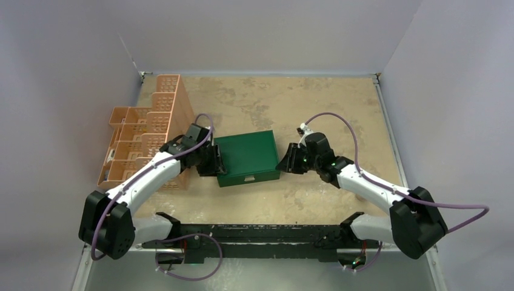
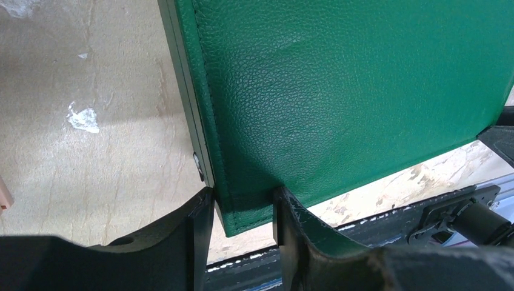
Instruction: Organize the mixed jewelry
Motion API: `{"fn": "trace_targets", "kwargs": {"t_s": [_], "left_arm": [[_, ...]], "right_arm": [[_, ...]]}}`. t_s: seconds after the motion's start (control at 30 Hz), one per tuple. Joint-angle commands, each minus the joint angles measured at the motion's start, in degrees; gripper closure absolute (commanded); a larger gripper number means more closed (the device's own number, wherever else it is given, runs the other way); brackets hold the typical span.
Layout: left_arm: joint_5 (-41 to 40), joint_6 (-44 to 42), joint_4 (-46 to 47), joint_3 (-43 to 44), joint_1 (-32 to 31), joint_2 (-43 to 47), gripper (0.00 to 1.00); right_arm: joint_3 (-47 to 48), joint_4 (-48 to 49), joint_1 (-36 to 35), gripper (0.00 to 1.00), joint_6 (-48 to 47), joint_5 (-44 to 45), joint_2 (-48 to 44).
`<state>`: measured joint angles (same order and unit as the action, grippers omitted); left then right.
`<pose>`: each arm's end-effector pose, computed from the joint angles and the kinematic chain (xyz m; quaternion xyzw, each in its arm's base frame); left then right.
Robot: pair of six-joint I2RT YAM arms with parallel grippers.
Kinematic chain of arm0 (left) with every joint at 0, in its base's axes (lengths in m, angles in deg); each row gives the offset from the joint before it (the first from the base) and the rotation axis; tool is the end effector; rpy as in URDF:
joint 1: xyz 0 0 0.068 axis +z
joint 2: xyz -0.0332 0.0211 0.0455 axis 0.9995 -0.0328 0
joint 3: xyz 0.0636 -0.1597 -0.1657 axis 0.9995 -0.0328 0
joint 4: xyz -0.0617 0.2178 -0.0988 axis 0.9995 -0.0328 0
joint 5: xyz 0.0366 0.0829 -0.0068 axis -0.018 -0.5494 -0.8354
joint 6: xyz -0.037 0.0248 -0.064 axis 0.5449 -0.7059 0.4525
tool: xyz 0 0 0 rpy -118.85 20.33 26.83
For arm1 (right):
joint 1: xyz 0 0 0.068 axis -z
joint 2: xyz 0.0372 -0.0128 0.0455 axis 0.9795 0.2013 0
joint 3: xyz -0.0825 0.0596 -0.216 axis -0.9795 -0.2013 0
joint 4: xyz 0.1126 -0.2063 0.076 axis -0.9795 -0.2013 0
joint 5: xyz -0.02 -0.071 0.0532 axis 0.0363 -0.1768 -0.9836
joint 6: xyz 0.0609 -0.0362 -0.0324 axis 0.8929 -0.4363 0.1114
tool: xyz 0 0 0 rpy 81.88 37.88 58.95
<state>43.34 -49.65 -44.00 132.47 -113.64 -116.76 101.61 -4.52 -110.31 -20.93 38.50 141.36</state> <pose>0.2156 -0.1142 0.1690 -0.0857 0.9631 -0.1913 0.1690 0.2299 0.1613 0.1664 0.0003 0.8781 0.3552 0.3206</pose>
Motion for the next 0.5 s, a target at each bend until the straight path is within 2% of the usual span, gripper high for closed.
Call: {"fn": "trace_targets", "kwargs": {"t_s": [0.0, 0.13, 0.3, 0.4, 0.47], "left_arm": [[-4.34, -0.79, -2.39, 0.44, -0.15, -1.65, 0.62], [-6.44, -3.27, -2.98, 6.66, -0.15, 2.08, 0.59], [-8.60, -7.95, -1.87, 16.82, -0.15, 10.34, 0.58], [-11.08, -11.35, -1.23, 22.03, -0.15, 15.16, 0.48], [-11.99, -13.43, -2.01, 25.52, -0.15, 17.26, 0.40]], "right_arm": [[0.75, -4.40, -0.16, 0.65, -0.90, 7.30, 1.11], [7.24, -6.24, -0.16, 0.60, -2.10, 7.93, -4.04], [14.83, -7.11, -0.17, 0.51, -4.56, 17.91, -12.64], [18.43, -8.69, -0.12, 0.45, -8.07, 25.53, -16.88], [21.25, -10.17, -0.14, 0.34, -10.29, 29.93, -19.42]]}}
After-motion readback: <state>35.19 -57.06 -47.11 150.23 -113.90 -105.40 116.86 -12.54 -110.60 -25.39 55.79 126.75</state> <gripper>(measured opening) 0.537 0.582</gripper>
